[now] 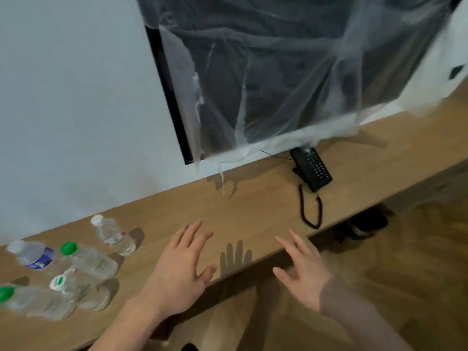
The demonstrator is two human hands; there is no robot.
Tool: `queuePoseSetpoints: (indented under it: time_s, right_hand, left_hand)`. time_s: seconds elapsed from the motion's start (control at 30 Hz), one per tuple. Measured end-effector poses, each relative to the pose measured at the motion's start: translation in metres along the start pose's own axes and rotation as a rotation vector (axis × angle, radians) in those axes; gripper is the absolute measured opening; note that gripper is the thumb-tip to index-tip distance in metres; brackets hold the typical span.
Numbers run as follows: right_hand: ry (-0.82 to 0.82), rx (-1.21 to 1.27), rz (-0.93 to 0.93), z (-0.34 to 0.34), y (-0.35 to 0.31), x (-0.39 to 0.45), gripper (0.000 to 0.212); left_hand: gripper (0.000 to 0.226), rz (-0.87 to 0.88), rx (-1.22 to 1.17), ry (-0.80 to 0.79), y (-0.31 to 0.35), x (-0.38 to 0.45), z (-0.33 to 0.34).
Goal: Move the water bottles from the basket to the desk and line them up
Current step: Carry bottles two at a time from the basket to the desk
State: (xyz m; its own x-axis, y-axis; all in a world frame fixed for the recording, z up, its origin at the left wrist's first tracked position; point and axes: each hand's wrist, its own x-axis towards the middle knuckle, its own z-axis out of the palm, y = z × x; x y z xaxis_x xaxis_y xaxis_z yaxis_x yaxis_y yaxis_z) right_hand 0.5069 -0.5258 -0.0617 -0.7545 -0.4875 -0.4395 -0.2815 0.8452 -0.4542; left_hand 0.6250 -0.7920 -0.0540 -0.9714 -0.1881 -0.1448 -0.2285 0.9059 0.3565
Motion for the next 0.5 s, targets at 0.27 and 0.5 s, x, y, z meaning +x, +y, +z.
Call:
queuePoseSetpoints:
  time_s: [0.27, 0.5]
  right_hand:
    - [0.206, 0.080, 0.195, -0.059, 0.165, -0.098, 0.072]
    - [0.306, 0.140, 0.343, -0.105, 0.252, -0.154, 0.070]
  left_hand:
    - [0.076, 0.264, 0.056, -0.085, 0.181, 0.053, 0.058]
    - [0.078, 0.497, 0.148, -0.113, 0.305, 0.102, 0.082]
